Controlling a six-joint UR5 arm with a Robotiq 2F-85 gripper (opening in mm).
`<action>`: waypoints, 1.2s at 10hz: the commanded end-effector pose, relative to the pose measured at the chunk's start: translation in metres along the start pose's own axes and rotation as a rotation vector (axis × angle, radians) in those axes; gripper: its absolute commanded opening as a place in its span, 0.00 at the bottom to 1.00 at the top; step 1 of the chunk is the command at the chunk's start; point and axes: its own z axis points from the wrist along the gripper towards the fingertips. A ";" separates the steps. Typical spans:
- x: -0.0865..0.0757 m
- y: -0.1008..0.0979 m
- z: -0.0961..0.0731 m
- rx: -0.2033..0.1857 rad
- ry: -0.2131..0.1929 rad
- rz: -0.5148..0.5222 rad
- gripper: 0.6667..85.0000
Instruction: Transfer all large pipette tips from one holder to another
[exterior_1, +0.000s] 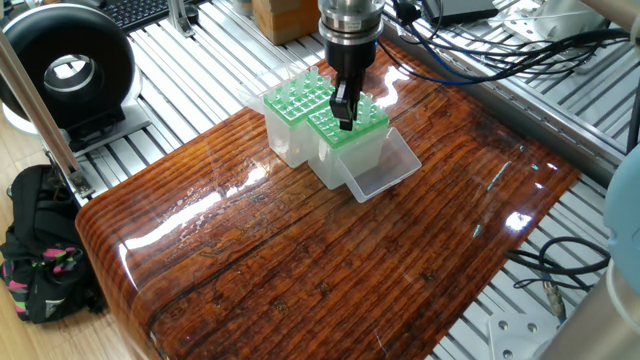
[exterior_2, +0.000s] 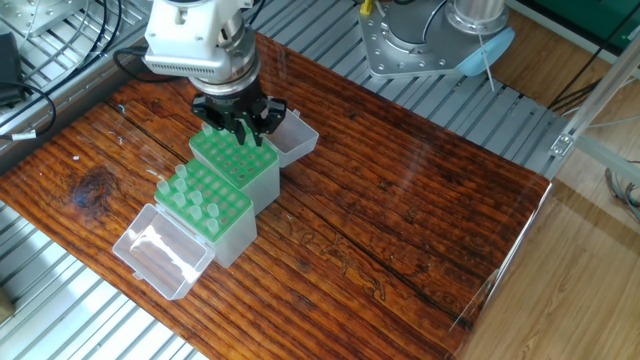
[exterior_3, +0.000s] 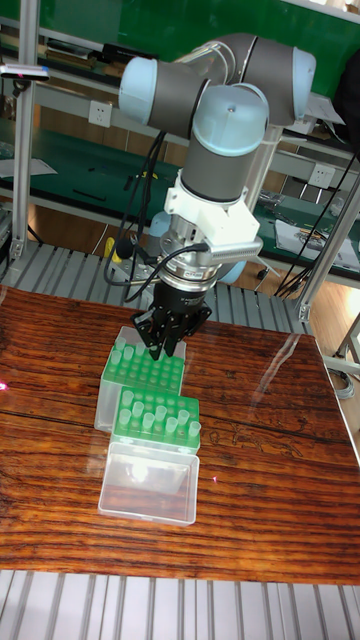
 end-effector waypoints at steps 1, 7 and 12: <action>-0.002 0.001 0.001 -0.007 -0.010 0.002 0.33; -0.001 0.004 0.003 -0.023 -0.016 0.015 0.27; 0.001 0.003 0.001 -0.021 -0.009 0.039 0.16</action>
